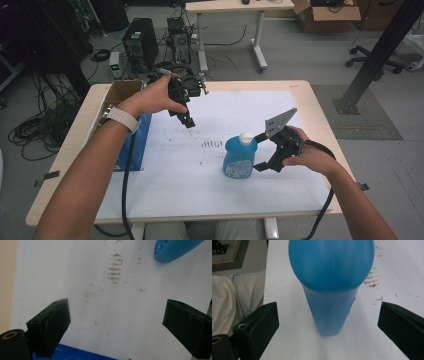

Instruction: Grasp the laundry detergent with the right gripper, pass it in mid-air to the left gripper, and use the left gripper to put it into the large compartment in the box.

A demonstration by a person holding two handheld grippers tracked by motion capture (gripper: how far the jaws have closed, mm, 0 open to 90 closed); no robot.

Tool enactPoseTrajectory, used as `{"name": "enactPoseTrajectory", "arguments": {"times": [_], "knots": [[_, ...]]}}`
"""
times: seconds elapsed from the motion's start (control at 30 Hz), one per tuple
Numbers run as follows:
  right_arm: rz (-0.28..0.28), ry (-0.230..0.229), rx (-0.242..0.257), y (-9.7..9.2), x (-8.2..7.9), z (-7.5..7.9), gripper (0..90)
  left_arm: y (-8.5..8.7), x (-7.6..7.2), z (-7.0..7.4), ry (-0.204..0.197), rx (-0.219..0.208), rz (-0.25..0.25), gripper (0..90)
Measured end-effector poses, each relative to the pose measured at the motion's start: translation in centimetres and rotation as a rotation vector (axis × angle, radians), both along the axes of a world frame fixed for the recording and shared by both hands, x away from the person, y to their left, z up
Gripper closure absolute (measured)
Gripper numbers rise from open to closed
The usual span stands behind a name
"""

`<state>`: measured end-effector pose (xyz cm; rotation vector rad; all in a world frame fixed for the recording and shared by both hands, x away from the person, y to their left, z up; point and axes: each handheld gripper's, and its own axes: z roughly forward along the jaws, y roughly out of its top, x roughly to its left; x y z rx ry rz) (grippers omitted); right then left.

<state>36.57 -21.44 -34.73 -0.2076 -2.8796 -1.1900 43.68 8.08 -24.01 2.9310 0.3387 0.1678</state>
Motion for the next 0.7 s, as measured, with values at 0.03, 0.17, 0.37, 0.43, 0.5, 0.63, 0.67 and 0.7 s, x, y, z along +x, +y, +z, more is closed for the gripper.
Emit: {"name": "enactPoseTrajectory", "arguments": {"times": [0.03,0.17,0.37,0.43,0.5,0.63,0.67,0.7], "knots": [[0.000,-0.001,0.003,-0.03,-0.01,-0.10,3.3,0.01,0.00,0.00,0.000,-0.001,0.000,8.0],[-0.008,0.001,0.013,-0.15,0.04,-0.40,3.3,0.03,0.04,-0.03,0.003,0.001,0.002,8.1],[-0.010,0.002,0.020,-0.06,0.11,-0.70,3.4,0.02,0.07,-0.09,0.003,0.000,0.001,8.1],[-0.008,0.003,0.018,0.07,0.14,-0.87,3.4,0.02,0.06,-0.11,0.003,-0.003,0.002,8.1],[-0.008,0.003,0.022,0.16,0.16,-0.91,3.4,0.07,0.09,-0.10,0.003,0.001,0.004,8.1],[-0.008,0.000,0.027,0.36,0.19,-0.95,3.4,0.07,0.09,-0.10,0.004,0.000,0.004,8.0],[-0.008,0.000,0.027,0.36,0.19,-0.95,3.4,0.07,0.09,-0.10,0.004,0.000,0.004,8.0],[-0.008,-0.001,0.025,0.42,0.19,-0.96,3.4,0.07,0.08,-0.09,0.003,-0.001,0.004,8.0]]}}
